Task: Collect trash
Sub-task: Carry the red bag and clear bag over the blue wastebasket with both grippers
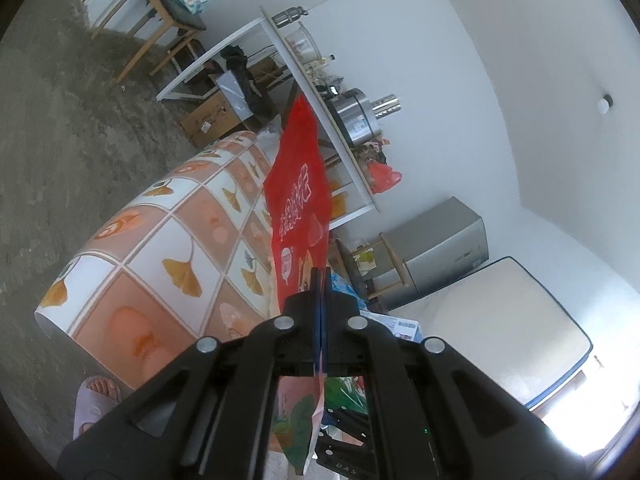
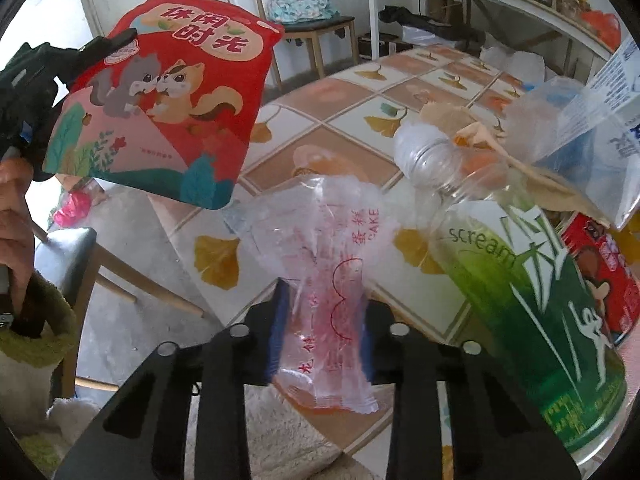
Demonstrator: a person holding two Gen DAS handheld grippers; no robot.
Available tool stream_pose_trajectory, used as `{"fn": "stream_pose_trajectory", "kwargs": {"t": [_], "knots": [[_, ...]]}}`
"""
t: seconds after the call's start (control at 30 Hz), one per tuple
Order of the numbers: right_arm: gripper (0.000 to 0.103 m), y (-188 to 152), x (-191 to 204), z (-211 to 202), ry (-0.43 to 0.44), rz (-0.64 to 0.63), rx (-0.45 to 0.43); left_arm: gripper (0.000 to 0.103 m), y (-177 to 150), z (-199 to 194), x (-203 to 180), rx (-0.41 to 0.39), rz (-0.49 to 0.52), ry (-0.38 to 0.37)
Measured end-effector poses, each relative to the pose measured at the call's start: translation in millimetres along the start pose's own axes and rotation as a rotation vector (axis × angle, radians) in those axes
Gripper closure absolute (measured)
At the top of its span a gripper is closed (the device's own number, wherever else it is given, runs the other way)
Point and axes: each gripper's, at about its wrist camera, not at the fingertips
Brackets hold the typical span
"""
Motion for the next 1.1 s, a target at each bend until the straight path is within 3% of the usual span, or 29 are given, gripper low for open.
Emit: {"fn": "stream_pose_trajectory", "kwargs": {"t": [0.33,0.53,0.7,0.87,1.0,1.1], "knots": [[0.081,-24,-32,-86,0.074,0.11,-0.155,0.103,-21,9,-90,0.043,0.156,-0.104],[0.081,-72,-102,-153,0.064,0.316,-0.287,0.103,-54,58,-151,0.192,0.254,-0.219],[0.081,-130,-179,-199,-0.063,0.541,-0.359,0.103,-101,133,-193,0.394,0.282,-0.31],[0.081,-215,-266,-229,-0.204,0.883,-0.361,0.103,-177,240,-228,0.672,0.282,-0.347],[0.081,-288,-317,-232,-0.275,1.131,-0.336,0.103,-255,331,-247,0.893,0.326,-0.297],[0.081,-344,-355,-219,-0.265,1.318,-0.292,0.103,-313,385,-253,1.018,0.376,-0.244]]}}
Point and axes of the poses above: each gripper's, at about its wrist camera, not at the fingertips, and z roughly the way its jaws point, x to its left, y to its top, and after that the axes turned 14 degrees about -y, right-handed
